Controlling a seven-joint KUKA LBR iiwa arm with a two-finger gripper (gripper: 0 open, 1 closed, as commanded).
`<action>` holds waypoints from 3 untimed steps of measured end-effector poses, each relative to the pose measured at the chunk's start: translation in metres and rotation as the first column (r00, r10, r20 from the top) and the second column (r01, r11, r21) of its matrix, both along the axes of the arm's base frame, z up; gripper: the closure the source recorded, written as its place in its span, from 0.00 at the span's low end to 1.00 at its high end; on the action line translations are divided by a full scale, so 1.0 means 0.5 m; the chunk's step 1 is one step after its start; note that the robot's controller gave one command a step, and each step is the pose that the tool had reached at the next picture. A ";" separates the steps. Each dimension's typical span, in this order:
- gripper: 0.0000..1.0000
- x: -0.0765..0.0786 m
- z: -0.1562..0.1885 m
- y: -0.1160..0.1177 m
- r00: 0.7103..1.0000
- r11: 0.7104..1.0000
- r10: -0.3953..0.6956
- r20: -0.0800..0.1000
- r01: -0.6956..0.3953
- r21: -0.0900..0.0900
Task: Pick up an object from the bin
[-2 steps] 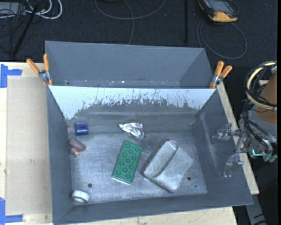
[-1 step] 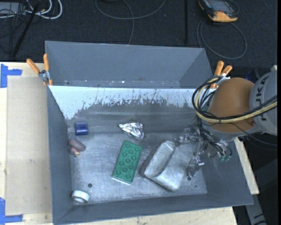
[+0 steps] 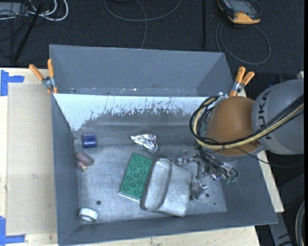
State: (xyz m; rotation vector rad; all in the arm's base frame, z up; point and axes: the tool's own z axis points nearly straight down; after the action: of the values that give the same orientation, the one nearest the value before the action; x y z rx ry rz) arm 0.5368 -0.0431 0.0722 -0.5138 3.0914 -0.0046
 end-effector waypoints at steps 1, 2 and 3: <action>1.00 0.000 0.003 0.001 1.000 1.000 0.005 -0.002 -0.005 0.000; 1.00 -0.057 0.169 -0.013 1.000 1.000 0.027 -0.003 -0.027 0.001; 1.00 -0.057 0.394 -0.004 1.000 1.000 -0.021 0.001 0.021 0.002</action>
Offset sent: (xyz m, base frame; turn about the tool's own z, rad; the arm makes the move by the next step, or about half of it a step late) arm 0.0000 0.0000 0.0000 0.0000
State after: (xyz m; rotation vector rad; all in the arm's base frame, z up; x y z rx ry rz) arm 0.5084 -0.0453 0.2693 -0.4806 3.0952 -0.0027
